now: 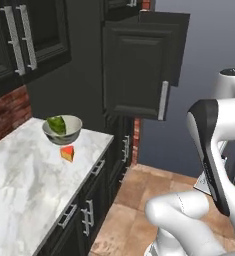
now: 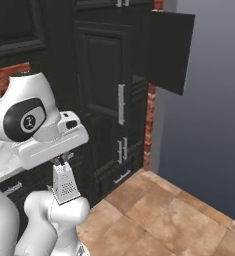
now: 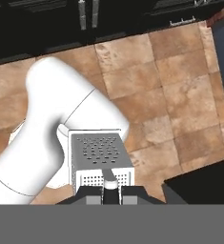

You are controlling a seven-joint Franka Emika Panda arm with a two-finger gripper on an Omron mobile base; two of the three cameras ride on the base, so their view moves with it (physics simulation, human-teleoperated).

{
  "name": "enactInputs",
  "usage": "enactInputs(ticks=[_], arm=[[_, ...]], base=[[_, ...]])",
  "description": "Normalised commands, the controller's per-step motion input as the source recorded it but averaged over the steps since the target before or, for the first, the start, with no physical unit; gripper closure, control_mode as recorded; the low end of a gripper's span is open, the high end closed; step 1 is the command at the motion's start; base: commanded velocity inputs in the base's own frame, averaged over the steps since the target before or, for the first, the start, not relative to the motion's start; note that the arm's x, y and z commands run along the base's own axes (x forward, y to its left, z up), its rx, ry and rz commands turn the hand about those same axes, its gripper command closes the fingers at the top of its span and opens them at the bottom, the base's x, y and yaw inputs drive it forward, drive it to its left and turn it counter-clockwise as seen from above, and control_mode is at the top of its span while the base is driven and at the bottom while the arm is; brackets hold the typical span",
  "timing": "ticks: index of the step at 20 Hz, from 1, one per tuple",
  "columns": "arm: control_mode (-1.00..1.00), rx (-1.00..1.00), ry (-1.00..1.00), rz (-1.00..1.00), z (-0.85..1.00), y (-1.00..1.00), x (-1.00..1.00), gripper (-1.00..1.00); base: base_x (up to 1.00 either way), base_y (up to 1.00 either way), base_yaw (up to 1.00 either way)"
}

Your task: Pick the cheese from the fridge and the cheese grater from the cabinet and place them next to the salad bowl.

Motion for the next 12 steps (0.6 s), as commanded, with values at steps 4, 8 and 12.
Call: enactInputs(ticks=[4,8,12], arm=[[1.00,0.00,0.00,0.00,0.00,0.00,0.00,1.00],[1.00,0.00,0.00,0.00,0.00,0.00,0.00,1.00],[1.00,0.00,0.00,0.00,0.00,0.00,0.00,1.00]], base=[[0.00,0.34,0.43],[0.00,0.38,0.44],[0.00,0.58,0.39]])
